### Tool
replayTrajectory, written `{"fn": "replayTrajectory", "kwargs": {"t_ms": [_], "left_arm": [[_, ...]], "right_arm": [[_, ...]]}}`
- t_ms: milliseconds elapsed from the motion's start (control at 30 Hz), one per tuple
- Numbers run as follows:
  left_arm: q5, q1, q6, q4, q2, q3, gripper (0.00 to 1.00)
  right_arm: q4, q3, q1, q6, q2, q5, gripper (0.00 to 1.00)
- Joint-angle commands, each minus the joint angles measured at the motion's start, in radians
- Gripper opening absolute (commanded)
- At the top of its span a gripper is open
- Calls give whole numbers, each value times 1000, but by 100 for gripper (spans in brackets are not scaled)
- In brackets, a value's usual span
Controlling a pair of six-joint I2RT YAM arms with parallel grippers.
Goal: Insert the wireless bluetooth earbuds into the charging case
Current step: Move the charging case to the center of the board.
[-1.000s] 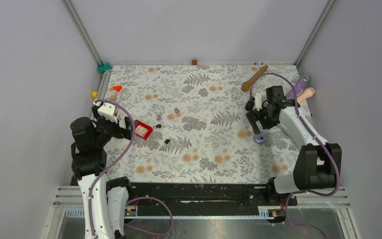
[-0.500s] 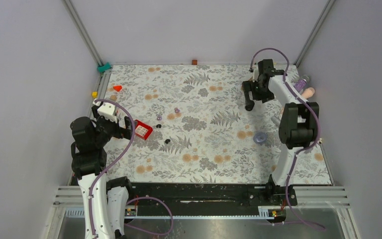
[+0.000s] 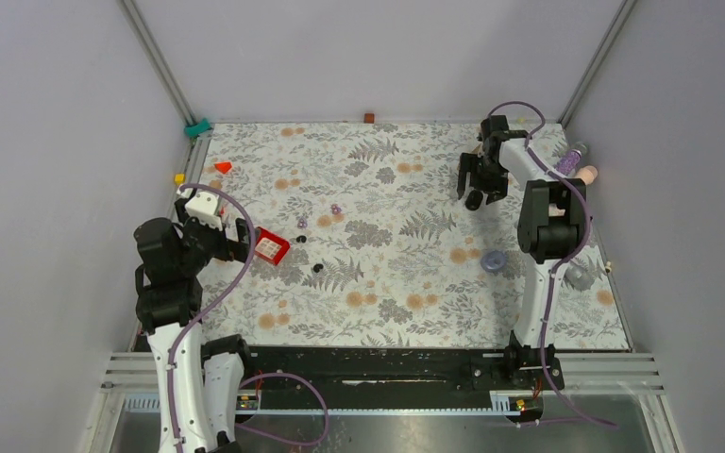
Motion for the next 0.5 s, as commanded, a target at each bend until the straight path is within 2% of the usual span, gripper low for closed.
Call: {"fn": "replayTrajectory", "kwargs": {"t_ms": [0, 267, 467], "left_arm": [[19, 5, 10, 34, 0, -2, 98], [19, 6, 8, 34, 0, 0, 99], [18, 7, 9, 34, -4, 0, 99]], "right_arm": [[-51, 64, -7, 49, 37, 3, 83], [-44, 56, -7, 56, 33, 57, 82], [-59, 86, -4, 85, 55, 98, 71]]}}
